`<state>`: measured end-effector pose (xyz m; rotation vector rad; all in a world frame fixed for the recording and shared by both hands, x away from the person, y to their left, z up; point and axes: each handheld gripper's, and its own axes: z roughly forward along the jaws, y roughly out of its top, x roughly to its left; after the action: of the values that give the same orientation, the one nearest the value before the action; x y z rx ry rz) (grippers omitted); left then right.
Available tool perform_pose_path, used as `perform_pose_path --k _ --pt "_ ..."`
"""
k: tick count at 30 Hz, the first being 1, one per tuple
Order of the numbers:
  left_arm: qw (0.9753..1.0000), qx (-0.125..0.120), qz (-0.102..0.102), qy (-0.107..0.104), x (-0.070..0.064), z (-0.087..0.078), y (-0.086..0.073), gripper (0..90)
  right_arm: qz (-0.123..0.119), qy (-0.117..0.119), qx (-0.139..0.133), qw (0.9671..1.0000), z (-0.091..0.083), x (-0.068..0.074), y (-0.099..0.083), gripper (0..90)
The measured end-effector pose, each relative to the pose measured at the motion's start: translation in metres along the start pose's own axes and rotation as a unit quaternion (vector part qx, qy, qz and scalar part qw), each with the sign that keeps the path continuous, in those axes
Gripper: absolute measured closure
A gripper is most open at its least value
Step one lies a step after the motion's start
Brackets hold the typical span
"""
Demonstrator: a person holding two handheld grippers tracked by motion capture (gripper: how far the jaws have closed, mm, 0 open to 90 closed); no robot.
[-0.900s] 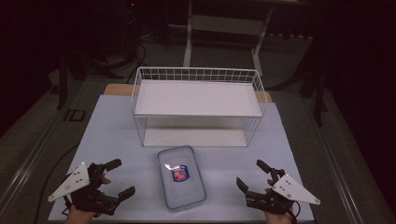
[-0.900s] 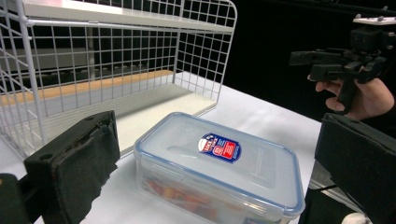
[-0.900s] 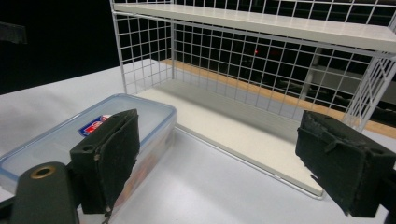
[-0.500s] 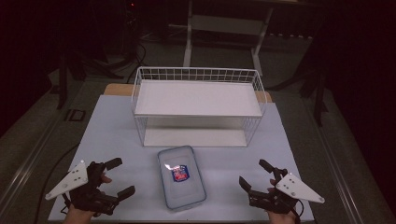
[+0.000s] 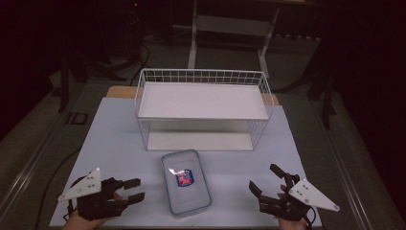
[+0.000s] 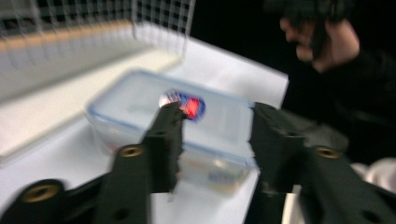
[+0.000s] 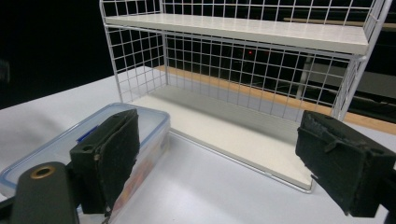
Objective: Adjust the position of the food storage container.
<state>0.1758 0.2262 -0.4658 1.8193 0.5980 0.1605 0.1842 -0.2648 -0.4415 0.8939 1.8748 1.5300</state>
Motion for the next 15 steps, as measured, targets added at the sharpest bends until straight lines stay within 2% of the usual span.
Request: perform_pose_path --k 1,3,4,7,10,13,15 --pt "0.9997 0.024 0.006 -0.005 -0.001 0.005 -0.002 61.4 -0.001 0.001 0.0 1.0 0.0 0.0 0.0 13.3" --pt "0.9986 0.052 0.011 -0.007 -0.001 0.012 -0.005 70.8 0.0 0.002 0.001 1.0 0.001 -0.001 -0.001 13.4" --pt "0.9977 0.065 0.016 -0.015 -0.002 0.017 -0.007 74.2 0.002 0.002 0.002 1.0 0.001 -0.001 -0.001 13.4" --pt "0.993 0.11 0.044 0.0 -0.007 0.028 -0.01 86.5 0.005 0.002 0.002 1.0 0.001 -0.002 -0.002 13.4" --pt "0.9894 0.137 0.046 -0.008 -0.008 0.036 -0.013 88.9 0.001 0.0 -0.002 1.0 0.0 -0.001 -0.002 13.4" --pt "0.9843 0.17 0.044 -0.019 -0.008 0.045 -0.019 89.0 -0.001 0.002 -0.002 1.0 0.001 0.0 -0.002 13.4" --pt "0.9809 0.187 0.05 -0.021 -0.009 0.052 -0.022 89.0 -0.002 0.004 -0.001 1.0 0.002 0.0 -0.002 13.4"
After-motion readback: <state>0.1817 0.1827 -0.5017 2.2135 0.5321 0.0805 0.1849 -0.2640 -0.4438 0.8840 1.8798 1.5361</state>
